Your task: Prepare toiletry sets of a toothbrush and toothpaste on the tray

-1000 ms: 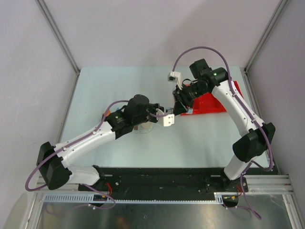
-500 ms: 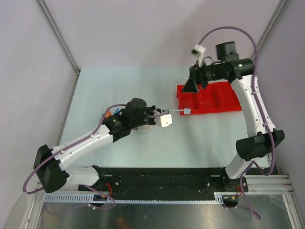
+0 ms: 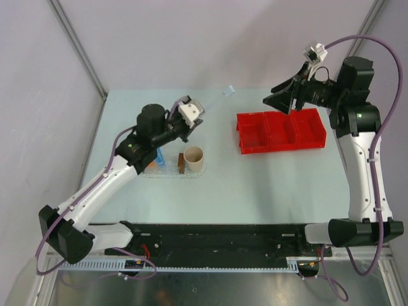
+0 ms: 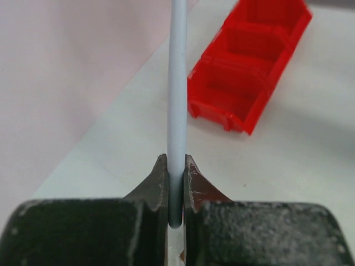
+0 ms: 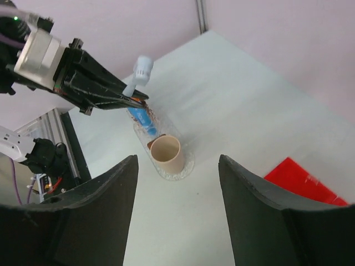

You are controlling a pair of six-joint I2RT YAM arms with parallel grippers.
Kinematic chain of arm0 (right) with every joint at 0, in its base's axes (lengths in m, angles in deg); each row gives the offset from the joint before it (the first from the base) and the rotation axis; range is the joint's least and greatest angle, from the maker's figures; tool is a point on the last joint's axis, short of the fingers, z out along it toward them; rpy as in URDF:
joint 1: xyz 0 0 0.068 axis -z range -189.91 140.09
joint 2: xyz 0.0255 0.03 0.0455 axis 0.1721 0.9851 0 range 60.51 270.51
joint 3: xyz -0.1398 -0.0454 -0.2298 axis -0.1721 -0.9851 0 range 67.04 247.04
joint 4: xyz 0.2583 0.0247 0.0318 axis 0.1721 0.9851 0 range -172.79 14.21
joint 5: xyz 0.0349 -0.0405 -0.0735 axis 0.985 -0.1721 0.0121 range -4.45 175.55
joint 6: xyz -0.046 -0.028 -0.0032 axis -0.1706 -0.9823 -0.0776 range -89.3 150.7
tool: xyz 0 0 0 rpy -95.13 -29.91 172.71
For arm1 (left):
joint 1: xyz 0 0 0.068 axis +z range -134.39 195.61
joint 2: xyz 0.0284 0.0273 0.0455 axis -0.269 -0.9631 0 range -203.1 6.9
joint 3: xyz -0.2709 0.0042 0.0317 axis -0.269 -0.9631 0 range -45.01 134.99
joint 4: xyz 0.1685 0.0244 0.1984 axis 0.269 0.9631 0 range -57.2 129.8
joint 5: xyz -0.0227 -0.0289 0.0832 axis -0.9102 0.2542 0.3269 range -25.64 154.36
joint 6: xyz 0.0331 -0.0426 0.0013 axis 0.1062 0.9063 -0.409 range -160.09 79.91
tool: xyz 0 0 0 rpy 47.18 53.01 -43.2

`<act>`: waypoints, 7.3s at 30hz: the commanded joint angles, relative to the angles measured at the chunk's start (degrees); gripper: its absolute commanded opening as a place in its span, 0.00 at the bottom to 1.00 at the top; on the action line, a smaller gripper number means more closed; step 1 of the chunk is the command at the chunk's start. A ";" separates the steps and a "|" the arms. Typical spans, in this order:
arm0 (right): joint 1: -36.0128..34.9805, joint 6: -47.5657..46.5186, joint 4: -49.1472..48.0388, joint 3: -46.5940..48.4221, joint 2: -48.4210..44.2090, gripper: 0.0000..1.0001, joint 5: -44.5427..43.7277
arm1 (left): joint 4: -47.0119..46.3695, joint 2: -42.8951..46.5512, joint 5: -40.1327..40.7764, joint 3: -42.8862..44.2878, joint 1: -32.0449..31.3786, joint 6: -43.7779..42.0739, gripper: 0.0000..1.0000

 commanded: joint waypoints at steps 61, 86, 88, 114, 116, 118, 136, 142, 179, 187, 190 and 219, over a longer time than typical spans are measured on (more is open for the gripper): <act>-28.00 11.71 -30.93 -3.10 5.50 0.09 -1.27 | -29.18 -0.65 -31.48 0.74 4.22 47.75 0.00; -27.91 -7.01 -11.07 -3.97 0.67 0.00 -15.59 | -19.09 6.47 -30.69 0.64 10.02 36.34 0.89; -28.17 -7.89 -8.96 -4.33 0.84 0.00 -15.42 | -17.33 6.39 -30.78 2.92 10.11 34.39 0.89; -33.27 -13.25 -7.37 -11.54 -0.39 0.00 -16.82 | -15.38 -2.67 -39.48 9.09 9.40 32.45 0.81; -33.36 -13.25 -7.46 -11.54 -0.21 0.00 -16.74 | -15.74 -2.75 -39.57 9.09 9.23 33.06 0.80; -33.36 -13.25 -7.46 -11.54 -0.04 0.00 -16.83 | -16.26 -2.75 -39.65 9.09 9.14 33.59 0.79; -34.50 -13.61 -7.20 -11.36 1.19 0.00 -17.18 | -18.55 -3.55 -41.15 9.35 8.35 36.58 0.60; -34.68 -13.61 -7.11 -11.36 1.54 0.00 -17.18 | -18.99 -3.11 -41.24 8.65 7.73 36.93 0.39; -33.28 -15.19 -6.14 -14.08 -0.91 0.50 -25.00 | -12.75 11.48 -16.37 -10.14 14.05 17.78 0.00; -28.70 -13.61 -7.90 -16.63 -2.06 0.49 -22.37 | -16.96 14.29 -3.28 -18.67 16.70 21.55 0.00; -27.65 -13.61 -7.99 -17.16 -2.32 0.49 -22.19 | -18.54 15.17 -0.29 -21.66 16.88 22.61 0.00; -22.81 -12.46 -8.60 -18.39 1.98 0.47 -19.46 | -30.68 16.32 8.51 -36.08 16.88 26.39 0.00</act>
